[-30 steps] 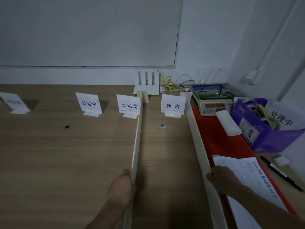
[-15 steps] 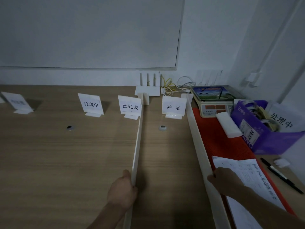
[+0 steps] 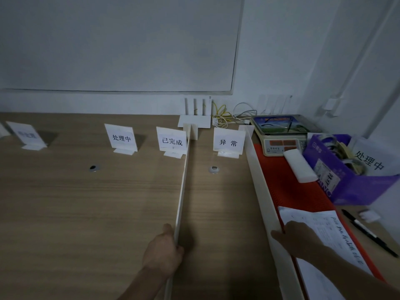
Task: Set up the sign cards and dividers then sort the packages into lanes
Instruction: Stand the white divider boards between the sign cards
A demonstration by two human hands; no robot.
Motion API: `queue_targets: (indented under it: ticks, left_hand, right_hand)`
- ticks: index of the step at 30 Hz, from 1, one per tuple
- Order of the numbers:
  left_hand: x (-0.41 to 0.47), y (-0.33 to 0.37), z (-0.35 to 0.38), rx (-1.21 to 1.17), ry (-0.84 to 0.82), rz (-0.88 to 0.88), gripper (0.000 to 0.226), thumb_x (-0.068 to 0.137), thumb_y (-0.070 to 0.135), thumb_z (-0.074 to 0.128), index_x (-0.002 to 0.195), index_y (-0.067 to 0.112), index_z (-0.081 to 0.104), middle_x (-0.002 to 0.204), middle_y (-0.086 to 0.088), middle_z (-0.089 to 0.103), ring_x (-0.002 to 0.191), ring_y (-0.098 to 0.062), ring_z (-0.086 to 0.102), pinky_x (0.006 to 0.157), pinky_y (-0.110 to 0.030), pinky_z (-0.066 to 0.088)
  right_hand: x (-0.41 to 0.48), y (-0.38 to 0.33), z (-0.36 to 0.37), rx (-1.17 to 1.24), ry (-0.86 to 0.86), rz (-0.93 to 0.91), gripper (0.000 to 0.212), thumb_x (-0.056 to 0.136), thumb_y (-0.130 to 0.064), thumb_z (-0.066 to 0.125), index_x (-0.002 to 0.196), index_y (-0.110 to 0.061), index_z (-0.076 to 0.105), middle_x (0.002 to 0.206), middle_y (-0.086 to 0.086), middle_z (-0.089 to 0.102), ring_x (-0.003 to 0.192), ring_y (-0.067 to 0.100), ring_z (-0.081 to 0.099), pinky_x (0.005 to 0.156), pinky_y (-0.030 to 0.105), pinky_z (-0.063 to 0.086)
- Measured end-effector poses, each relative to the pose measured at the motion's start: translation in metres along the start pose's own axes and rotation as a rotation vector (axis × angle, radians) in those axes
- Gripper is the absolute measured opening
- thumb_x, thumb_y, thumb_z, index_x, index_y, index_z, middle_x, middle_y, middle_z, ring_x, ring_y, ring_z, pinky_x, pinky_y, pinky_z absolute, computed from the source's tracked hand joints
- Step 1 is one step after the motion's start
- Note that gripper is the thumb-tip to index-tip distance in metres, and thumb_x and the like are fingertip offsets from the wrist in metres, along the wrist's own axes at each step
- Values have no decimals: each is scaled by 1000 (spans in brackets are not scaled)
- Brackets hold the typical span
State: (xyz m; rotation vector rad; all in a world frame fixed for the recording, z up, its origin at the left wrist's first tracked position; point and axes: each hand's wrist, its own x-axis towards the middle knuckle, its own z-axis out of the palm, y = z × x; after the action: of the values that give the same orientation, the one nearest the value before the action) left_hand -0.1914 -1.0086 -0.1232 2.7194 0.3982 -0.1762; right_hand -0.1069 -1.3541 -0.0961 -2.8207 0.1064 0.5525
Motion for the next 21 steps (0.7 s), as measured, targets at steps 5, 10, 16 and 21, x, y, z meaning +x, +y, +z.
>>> queue_targets:
  ticks: [5,10,16,21]
  left_hand:
    - [0,0,-2,10,-1,-5,46,87,40,60,119,13,40,115,-10,69,111,-32,64,86,-35,49]
    - [0,1,-8,12,16,-4,46,87,42,58,117,13,40,115,-10,69,111,-31,65,85,-35,49]
    - [-3,-5,-21,2,54,-33,58,88,50,57,127,12,39,116,-10,69,114,-30,63,86,-34,49]
    - [-7,-19,-47,-24,111,-66,65,90,53,55,135,10,38,119,-11,68,114,-31,63,88,-34,50]
  right_hand:
    - [2,-1,-1,-15,18,10,33,100,-50,54,81,-23,58,75,-7,67,64,2,66,63,16,54]
    - [6,-1,-4,-39,65,-16,32,98,-53,55,100,-22,61,73,-7,66,63,3,68,64,17,56]
    - [7,-8,-16,-65,169,-52,34,97,-58,52,98,-25,61,69,-9,62,60,1,61,66,24,59]
    - [3,-34,-33,-51,286,-17,50,96,-61,53,71,-18,60,57,-6,58,48,6,57,52,20,47]
